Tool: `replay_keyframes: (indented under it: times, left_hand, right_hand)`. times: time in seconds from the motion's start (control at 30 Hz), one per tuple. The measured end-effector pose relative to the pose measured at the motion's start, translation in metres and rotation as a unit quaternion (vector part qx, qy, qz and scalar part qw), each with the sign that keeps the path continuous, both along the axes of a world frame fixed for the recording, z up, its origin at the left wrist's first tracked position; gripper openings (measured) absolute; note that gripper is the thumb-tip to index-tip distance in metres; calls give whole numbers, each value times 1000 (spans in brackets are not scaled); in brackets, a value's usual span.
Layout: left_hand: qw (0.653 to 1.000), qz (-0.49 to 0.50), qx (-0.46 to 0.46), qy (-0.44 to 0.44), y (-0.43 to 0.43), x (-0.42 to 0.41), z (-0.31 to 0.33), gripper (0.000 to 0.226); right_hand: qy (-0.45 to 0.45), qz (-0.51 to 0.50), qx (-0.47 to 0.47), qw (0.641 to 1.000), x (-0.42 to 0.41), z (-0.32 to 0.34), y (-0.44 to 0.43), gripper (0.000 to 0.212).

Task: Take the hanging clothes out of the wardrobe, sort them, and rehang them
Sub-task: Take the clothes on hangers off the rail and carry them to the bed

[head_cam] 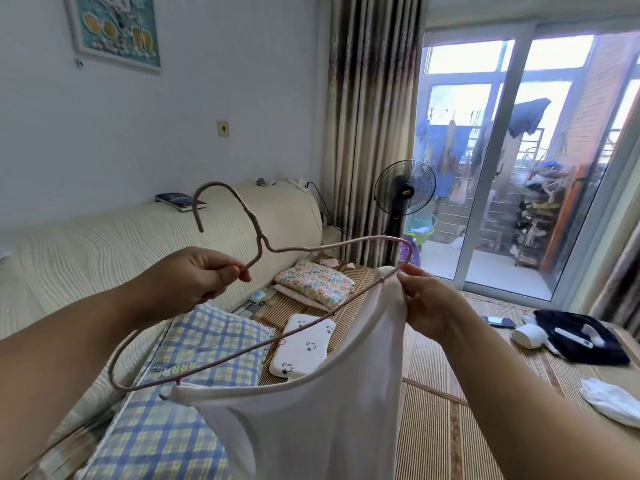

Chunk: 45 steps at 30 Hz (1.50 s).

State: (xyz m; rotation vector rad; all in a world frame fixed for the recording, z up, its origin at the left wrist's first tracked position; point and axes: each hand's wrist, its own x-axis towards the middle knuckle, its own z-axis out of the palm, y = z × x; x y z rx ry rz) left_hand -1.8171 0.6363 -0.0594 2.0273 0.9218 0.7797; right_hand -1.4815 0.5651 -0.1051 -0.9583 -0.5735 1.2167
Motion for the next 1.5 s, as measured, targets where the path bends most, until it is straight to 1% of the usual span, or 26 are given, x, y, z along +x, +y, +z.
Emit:
replay_keyframes:
  times: [0.07, 0.13, 0.17, 0.23, 0.27, 0.3, 0.33, 0.37, 0.4, 0.47, 0.5, 0.53, 0.6, 0.67, 0.73, 0.8, 0.83, 0.87, 0.9, 0.93, 1.0, 1.07, 1.17, 1.27, 1.37, 1.5]
  left_hand:
    - [999, 18, 33, -2, -1, -2, 0, 27]
    - [997, 41, 64, 5, -2, -5, -1, 28]
    - [996, 51, 72, 12, -3, -6, -2, 27]
    - [994, 64, 84, 36, -7, -9, -2, 27]
    - [992, 69, 92, 51, -10, -10, -3, 27]
    - [990, 73, 100, 66, -14, -11, -3, 27]
    - [988, 77, 106, 79, -19, -11, -3, 27]
    - [986, 80, 112, 91, -24, -11, -3, 27]
    - [985, 83, 115, 101, -28, -10, -3, 27]
    - [981, 104, 116, 117, -37, -12, -4, 25]
    - [978, 119, 121, 125, -42, -15, -4, 23]
    - [972, 134, 135, 135, -47, -21, -5, 22]
    - [954, 173, 177, 169, -55, -37, -9, 18]
    - [930, 221, 200, 214, -59, -62, -17, 19]
    - [914, 254, 187, 255, -61, -91, -30, 24]
    - [900, 268, 164, 302, -60, -125, -47, 37]
    - [896, 274, 155, 314, -57, -144, -58, 45]
    - [895, 287, 143, 311, -54, -163, -69, 49]
    - [897, 307, 127, 292, -51, -180, -79, 48]
    - [901, 328, 105, 263, -46, -199, -89, 41]
    - [911, 359, 71, 188, -29, -231, -106, 25]
    - [916, 376, 58, 128, -8, -255, -124, 25]
    - [918, 390, 24, 75, 30, -290, -140, 22]
    - [917, 389, 5, 89, 65, -317, -153, 18]
    - [919, 375, 6, 122, 100, -334, -160, 16]
    - [924, 362, -16, 125, 163, -334, -175, 17]
  right_hand:
    - [-62, 6, -27, 998, -2, -2, -4, 23]
    - [-211, 16, -60, 976, -2, -7, -8, 29]
    - [-307, 26, -80, 948, -2, -9, -11, 38]
    - [-481, 5, -103, 871, 0, -13, -16, 71]
    - [-544, -42, -93, 833, 1, -14, -18, 87]
    - [-592, -97, -58, 798, 1, -11, -20, 97]
    - [-629, -129, -10, 767, -2, -6, -20, 99]
    - [-660, -128, 35, 739, -10, 2, -18, 96]
    - [-690, -95, 66, 715, -19, 10, -15, 87]
    - [-732, 14, 98, 674, -46, 22, -5, 58]
    - [-736, 60, 114, 665, -61, 25, 1, 41]
    - [-725, 85, 134, 670, -74, 25, 5, 28]
    - [-686, 79, 161, 706, -94, 20, 12, 18]
    - [-648, 75, 167, 739, -107, 6, 17, 14]
    - [-625, 127, 162, 753, -119, -13, 19, 13]
    - [-605, 173, 144, 764, -136, -37, 21, 11]
    - [-593, 173, 137, 775, -145, -47, 23, 12]
    - [-580, 161, 130, 788, -155, -56, 26, 16]
    - [-571, 146, 121, 799, -163, -64, 29, 19]
    - [-566, 134, 110, 806, -175, -71, 34, 19]
    - [-567, 114, 96, 810, -201, -85, 46, 14]
    - [-567, 96, 84, 814, -226, -97, 58, 12]
    - [-559, 71, 64, 824, -272, -115, 85, 12]
    - [-562, 64, 28, 824, -307, -132, 108, 8]
    - [-572, 70, -6, 817, -325, -148, 131, 11]
    - [-581, 57, -44, 811, -334, -172, 174, 14]
